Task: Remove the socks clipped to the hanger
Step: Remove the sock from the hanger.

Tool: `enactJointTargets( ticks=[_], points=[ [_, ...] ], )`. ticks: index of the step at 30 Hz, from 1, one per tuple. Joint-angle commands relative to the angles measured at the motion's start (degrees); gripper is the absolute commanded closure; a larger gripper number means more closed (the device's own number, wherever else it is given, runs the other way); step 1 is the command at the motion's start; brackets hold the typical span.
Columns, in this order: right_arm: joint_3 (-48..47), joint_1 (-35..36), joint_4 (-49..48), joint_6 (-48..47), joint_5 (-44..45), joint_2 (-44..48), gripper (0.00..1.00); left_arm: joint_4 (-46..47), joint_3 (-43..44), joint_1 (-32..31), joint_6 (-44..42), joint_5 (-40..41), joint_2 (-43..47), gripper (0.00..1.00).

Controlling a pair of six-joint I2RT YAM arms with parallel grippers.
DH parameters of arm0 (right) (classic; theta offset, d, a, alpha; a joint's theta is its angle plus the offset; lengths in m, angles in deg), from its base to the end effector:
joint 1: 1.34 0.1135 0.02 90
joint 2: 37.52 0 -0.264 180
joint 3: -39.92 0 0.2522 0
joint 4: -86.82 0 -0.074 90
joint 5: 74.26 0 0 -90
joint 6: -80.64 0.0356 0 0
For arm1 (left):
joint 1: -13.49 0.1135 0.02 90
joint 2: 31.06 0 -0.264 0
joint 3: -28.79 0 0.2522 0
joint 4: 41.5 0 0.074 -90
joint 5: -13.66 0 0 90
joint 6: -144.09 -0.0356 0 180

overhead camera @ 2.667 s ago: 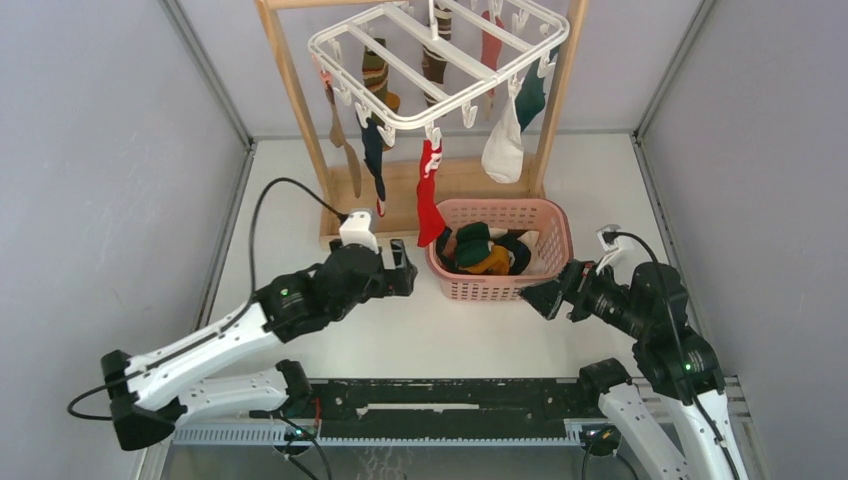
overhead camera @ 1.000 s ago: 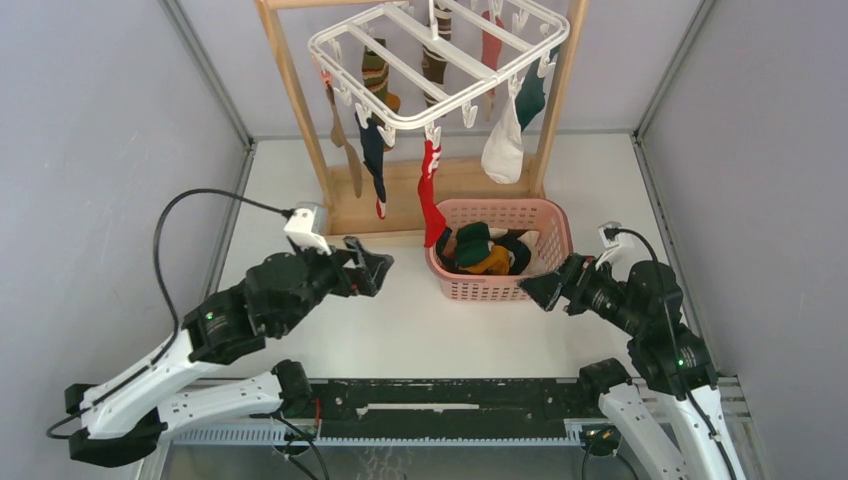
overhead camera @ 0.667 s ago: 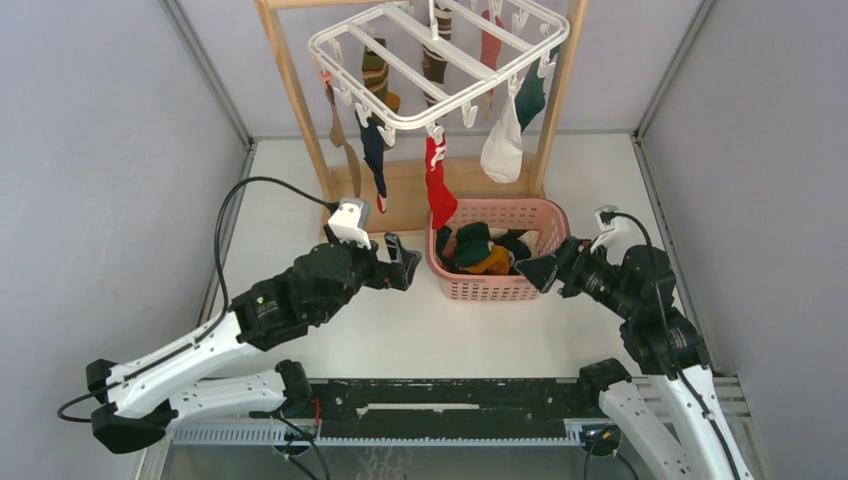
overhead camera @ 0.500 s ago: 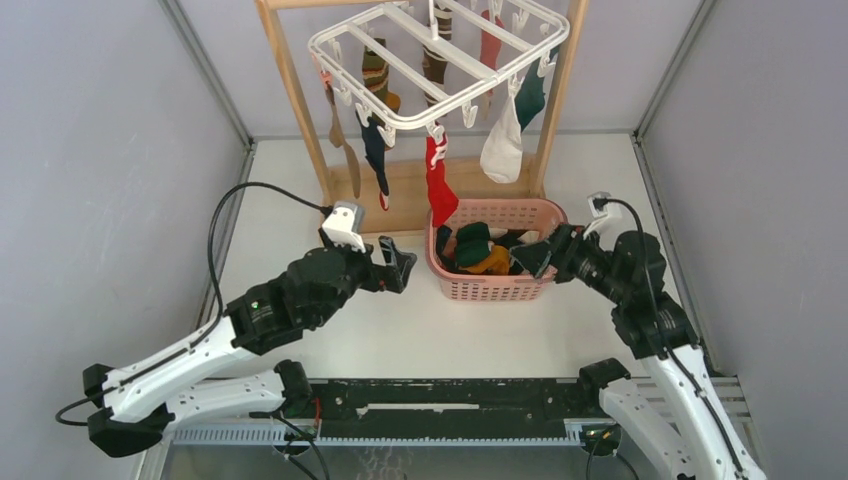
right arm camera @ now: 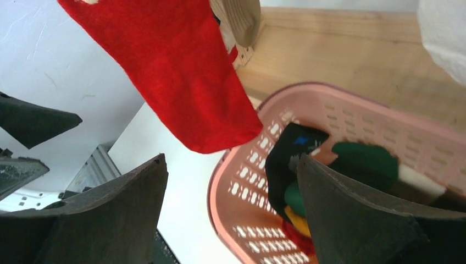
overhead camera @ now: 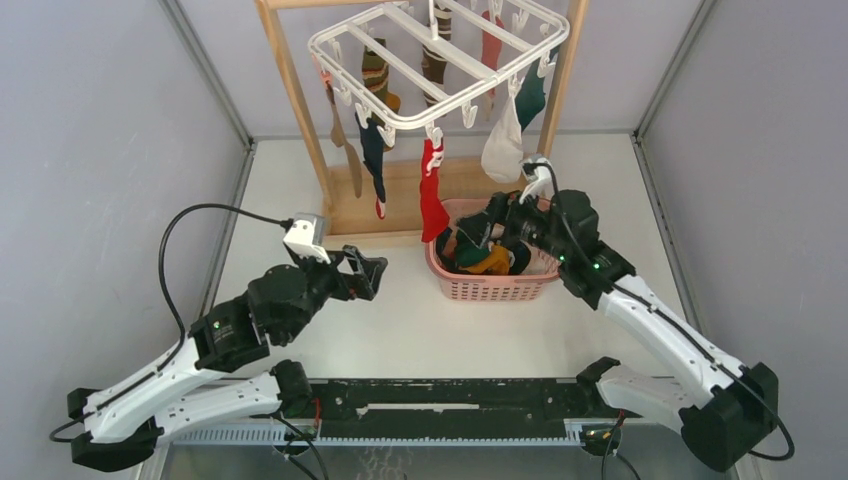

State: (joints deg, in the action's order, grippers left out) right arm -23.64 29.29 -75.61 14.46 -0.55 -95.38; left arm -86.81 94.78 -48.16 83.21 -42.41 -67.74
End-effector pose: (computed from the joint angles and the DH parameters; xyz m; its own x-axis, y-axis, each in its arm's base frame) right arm 0.1983 0.1290 0.3398 -0.4548 0.1812 -0.8720 -0.5920 0.6700 0.4480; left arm 0.0781 -0.1030 0.3661 -0.3457 -0.2096 -0.9146 0.3516 0.8748 -0.3334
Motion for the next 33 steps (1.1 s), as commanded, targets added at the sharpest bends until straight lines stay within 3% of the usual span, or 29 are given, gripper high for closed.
enactJointTargets(
  ticks=[1,13,20,23,32,33],
  points=[
    [-2.58,2.42,-12.36,-4.39,2.64,-3.7,0.06,-0.59,-2.0,-0.23,0.76,0.94,0.7,0.0],
    [-2.61,7.19,-30.02,-8.91,6.62,-17.78,0.04,-1.06,-2.26,-0.23,-0.27,0.69,1.13,0.0],
    [-4.18,8.02,-32.9,-8.85,8.4,-23.08,0.07,-1.15,-2.57,-0.23,-0.89,1.29,1.34,0.0],
    [-4.23,7.98,-34.3,-8.41,8.0,-23.98,0.14,-1.06,-2.66,-0.23,-1.16,1.56,1.08,0.0],
    [-5.92,6.92,-35.26,-6.16,3.03,-25.84,0.53,-0.97,-2.7,-0.15,-1.44,1.78,0.73,0.0],
    [-5.92,6.9,-34.94,-5.86,2.17,-25.72,0.61,-0.97,-2.67,-0.14,-1.44,1.88,0.9,0.0]
  ],
)
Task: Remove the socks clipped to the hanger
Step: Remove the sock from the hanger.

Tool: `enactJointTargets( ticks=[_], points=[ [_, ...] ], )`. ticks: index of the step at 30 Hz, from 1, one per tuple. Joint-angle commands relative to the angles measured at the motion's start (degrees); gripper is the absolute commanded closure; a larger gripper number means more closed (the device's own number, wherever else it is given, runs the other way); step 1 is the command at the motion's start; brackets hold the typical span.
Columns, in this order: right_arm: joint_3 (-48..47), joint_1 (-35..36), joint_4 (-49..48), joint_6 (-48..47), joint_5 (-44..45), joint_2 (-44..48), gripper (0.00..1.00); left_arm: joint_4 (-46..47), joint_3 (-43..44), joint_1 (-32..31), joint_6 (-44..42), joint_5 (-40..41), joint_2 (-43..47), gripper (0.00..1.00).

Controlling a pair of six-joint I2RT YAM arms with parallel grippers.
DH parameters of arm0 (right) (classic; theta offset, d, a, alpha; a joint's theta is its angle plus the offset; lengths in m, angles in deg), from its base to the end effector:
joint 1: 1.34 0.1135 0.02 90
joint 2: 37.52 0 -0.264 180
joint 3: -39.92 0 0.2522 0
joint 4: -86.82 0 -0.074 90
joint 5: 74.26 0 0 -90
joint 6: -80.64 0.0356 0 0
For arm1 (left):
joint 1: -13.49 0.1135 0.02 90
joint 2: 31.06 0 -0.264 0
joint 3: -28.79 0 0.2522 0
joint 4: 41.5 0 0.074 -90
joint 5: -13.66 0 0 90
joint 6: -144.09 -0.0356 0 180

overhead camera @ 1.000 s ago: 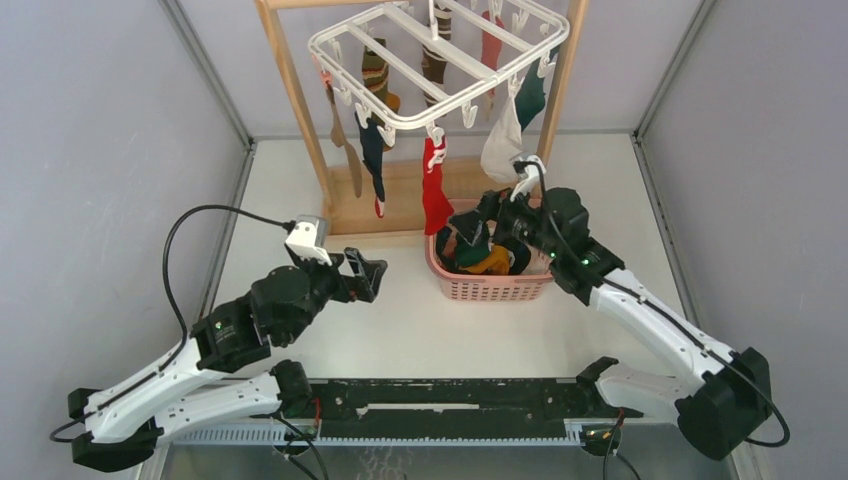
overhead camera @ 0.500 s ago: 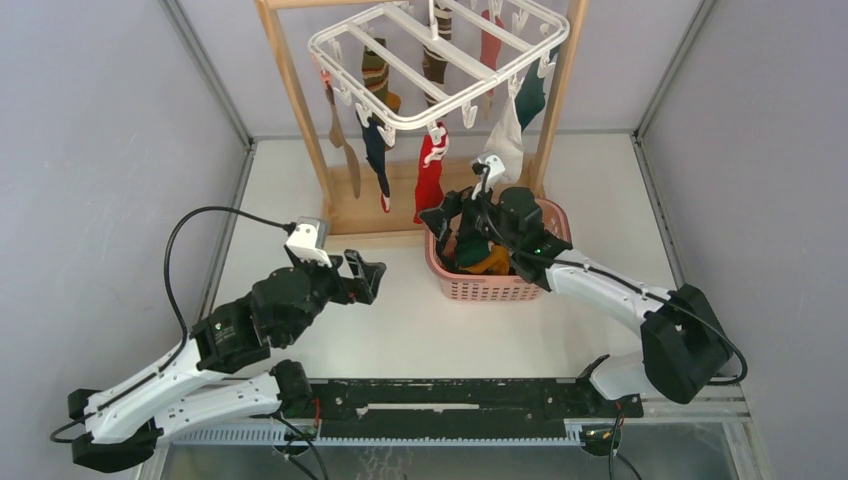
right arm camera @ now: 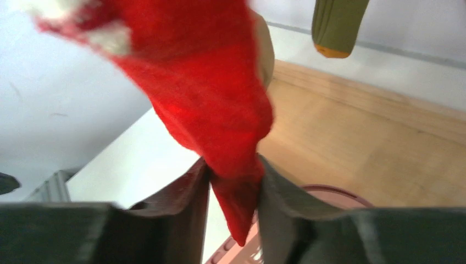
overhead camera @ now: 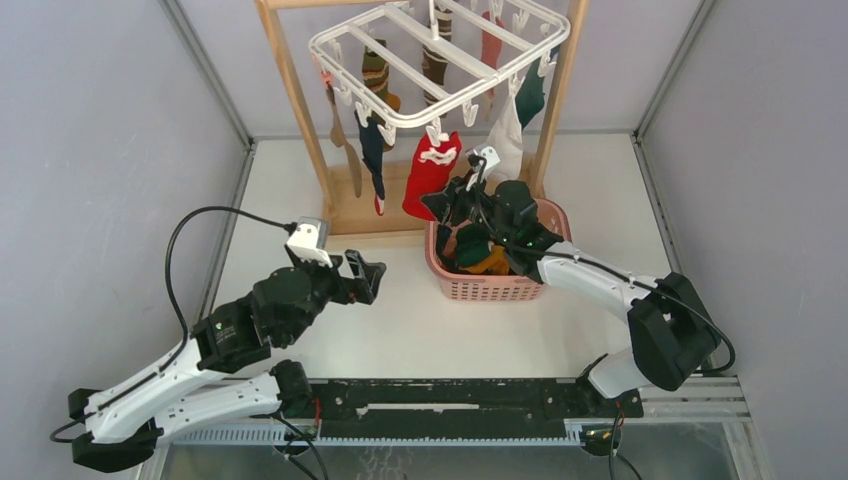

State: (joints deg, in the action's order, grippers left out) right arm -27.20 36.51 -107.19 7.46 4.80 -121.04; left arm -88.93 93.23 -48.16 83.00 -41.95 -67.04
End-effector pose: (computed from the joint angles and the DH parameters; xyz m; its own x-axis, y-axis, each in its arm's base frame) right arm 0.2651 0.2146 0.3001 -0.2492 0.1662 -0.9541 -0.7105 0.6381 0.2967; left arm 0.0775 -0.1012 0.3552 -0.3636 -0.1663 -0.9166 0.3391 0.8928 -0.2965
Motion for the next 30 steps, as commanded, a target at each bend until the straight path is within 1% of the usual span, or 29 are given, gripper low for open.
enactJointTargets(
  ticks=[1,5,8,14,16,20,25,28,30],
  points=[
    [-2.31,-0.3,-2.85,1.54,-3.93,0.05,0.68,1.27,-1.06,-0.14,-1.3,1.46,0.28,0.0],
    [-1.02,-0.32,-1.82,2.83,-6.53,1.75,0.83,2.35,0.68,-0.16,-2.25,0.74,0.21,0.0],
    [0.1,-0.38,-0.79,3.38,-7.81,3.68,0.86,3.68,3.05,-0.14,-4.29,-1.4,-0.7,0.0],
    [0.39,-1.49,3.89,3.94,-14.07,7.39,0.9,7.97,8.66,-0.01,-10.4,-7.79,-3.01,0.0],
    [0.36,-2.3,5.98,4.45,-15.66,8.89,0.9,8.09,11.37,0.06,-11.59,-8.55,-4.59,0.0],
    [0.37,-3.57,11.33,4.23,-15.89,12.99,0.9,8.73,16.21,0.59,-13.07,-9.44,-7.85,0.0],
    [0.35,-5.28,14.53,4.94,-19.39,16.05,0.9,10.2,23.04,1.71,-14.71,-10.96,-13.11,0.0],
    [0.28,-6.25,14.35,7.09,-23.03,17.44,0.9,10.25,23.49,3.68,-14.63,-13.61,-15.65,0.0],
    [-0.08,-6.79,14.42,8.74,-25.17,18.2,0.9,11.28,21.04,5.17,-13.29,-15.49,-15.91,0.0]
  ],
)
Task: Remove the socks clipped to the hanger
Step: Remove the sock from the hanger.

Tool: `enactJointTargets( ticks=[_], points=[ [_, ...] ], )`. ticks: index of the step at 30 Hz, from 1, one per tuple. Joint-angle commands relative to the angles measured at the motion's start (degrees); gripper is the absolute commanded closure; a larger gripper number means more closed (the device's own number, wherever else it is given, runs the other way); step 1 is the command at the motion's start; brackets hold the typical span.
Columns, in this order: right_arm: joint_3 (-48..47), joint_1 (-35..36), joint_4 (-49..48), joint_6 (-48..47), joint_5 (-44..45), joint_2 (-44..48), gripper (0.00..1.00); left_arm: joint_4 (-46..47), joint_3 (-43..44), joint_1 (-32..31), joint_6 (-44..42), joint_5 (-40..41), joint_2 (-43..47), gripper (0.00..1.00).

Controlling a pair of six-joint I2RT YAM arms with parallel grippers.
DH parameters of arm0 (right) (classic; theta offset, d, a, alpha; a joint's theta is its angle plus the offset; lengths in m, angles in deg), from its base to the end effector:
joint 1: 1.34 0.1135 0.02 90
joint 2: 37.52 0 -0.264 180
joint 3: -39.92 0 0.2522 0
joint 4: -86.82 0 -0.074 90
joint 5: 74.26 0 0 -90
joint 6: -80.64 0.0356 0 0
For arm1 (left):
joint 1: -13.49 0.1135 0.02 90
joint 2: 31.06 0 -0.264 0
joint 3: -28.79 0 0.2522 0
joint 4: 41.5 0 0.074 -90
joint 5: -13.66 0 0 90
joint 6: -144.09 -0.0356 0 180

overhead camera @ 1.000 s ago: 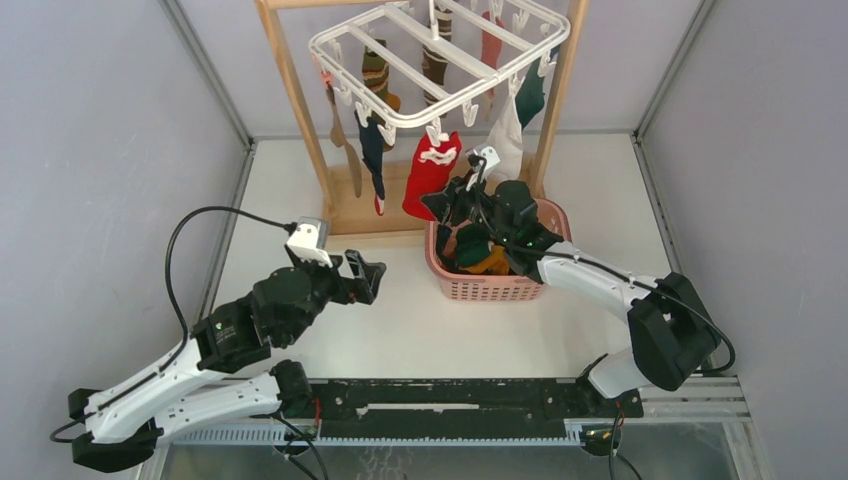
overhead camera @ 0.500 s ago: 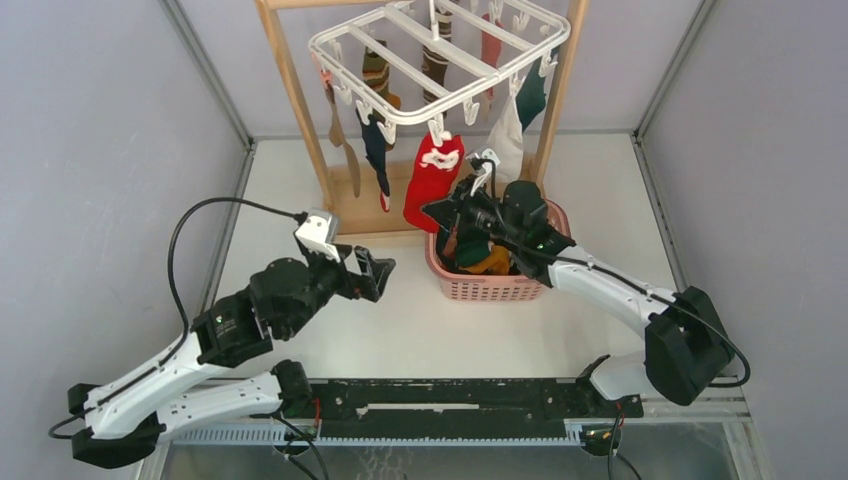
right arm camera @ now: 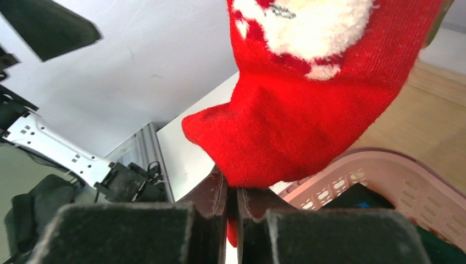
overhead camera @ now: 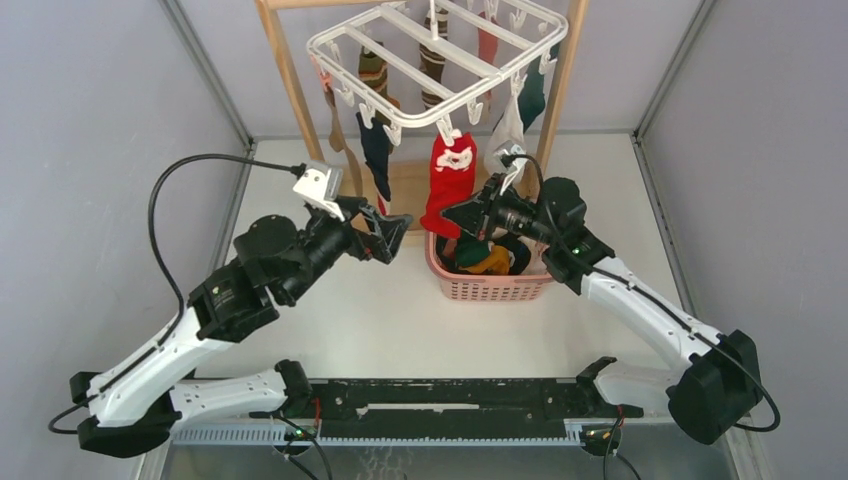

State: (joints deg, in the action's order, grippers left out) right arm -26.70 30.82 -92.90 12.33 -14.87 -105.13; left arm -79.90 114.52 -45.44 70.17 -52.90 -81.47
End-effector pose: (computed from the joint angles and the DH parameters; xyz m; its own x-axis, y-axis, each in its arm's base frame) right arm 0.2242 0.1624 0.3509 -0.3460 0.1582 -0.9248 -0.8192 0.4296 0.3800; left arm 0.0968 -0.1332 0.4570 -0.1875 -0.1812 -0.9654 0.5505 0.7946 -0.2560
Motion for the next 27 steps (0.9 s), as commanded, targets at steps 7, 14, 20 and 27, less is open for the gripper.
enactJointTargets(
  ticks=[7,14,20,27],
  points=[
    [-1.27,-1.42,0.32,8.02,-10.08,4.04,0.9,11.98,-13.06,3.57,1.75,-9.31,1.9,0.0],
    [-1.55,0.05,-1.31,11.43,-11.72,4.82,0.89,18.85,-19.1,3.54,1.25,-14.04,2.48,0.0],
    [-2.41,2.17,-0.4,11.51,-10.85,4.05,0.89,20.95,-19.97,3.59,1.15,-15.26,2.36,0.0],
    [-2.77,3.96,-0.8,11.79,-9.33,3.54,0.89,21.41,-20.37,3.56,1.33,-15.6,2.25,0.07]
  ],
)
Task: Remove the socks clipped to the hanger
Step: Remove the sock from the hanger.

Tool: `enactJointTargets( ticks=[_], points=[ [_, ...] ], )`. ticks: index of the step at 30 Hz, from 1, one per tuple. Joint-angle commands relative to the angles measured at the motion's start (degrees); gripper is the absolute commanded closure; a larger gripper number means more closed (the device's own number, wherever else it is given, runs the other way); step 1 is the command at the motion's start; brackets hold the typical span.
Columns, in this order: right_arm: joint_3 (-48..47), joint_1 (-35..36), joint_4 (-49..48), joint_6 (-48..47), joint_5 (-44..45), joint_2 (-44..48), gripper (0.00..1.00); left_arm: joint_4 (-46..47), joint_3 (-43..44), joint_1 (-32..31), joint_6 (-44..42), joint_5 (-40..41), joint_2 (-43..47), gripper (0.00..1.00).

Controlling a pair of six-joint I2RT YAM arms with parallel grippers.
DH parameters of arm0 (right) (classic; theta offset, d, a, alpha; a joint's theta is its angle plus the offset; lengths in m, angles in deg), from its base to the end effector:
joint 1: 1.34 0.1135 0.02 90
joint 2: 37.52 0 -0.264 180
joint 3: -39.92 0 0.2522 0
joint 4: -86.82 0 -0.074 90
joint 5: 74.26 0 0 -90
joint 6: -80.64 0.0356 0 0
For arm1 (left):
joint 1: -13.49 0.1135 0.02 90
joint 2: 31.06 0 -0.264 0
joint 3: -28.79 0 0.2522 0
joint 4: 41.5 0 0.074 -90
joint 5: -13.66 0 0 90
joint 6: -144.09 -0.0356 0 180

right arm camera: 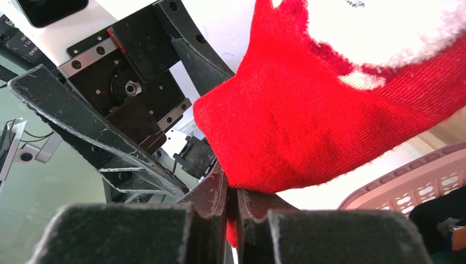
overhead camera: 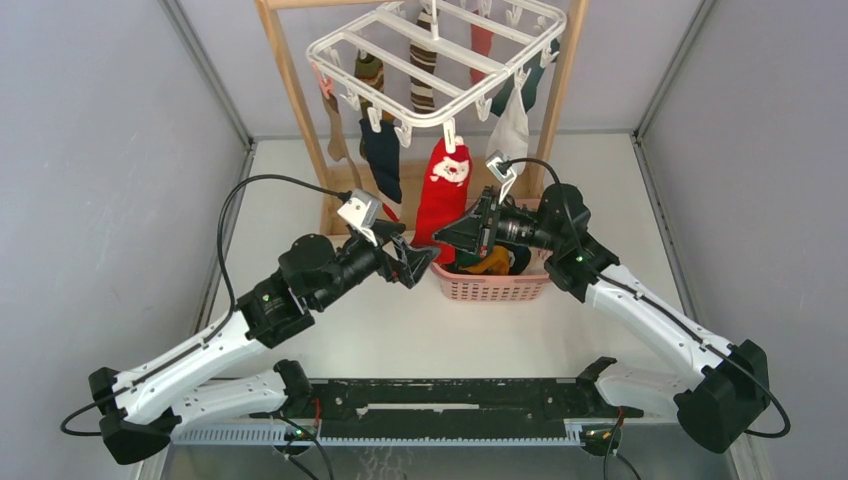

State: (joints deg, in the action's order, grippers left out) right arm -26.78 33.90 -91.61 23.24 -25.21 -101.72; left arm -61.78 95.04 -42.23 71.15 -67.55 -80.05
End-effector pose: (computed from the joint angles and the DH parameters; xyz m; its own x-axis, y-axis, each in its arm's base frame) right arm 0.1972 0.1679 0.3638 -0.5120 0.1365 -0.8481 -0.8252 0.1961 0.5297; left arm 0.1152 -0.1594 0.3818 -0.2427 -0.1587 -0.9570 0.6898 0.6654 -0.2853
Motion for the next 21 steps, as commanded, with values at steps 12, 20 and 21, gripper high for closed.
enactJointTargets(
  ticks=[12,20,21],
  points=[
    [-3.3,1.33,-2.17,1.43,3.23,0.24,0.88,2.32,-2.33,0.35,0.52,-1.11,2.94,0.4],
    [-3.53,2.02,-3.04,2.07,3.6,-0.34,0.88,1.87,-2.05,0.43,0.43,-1.13,2.43,0.63],
    [-3.64,2.14,-2.95,2.06,3.67,-0.34,0.88,1.89,-1.98,0.4,0.43,-1.22,2.2,0.66]
  ],
)
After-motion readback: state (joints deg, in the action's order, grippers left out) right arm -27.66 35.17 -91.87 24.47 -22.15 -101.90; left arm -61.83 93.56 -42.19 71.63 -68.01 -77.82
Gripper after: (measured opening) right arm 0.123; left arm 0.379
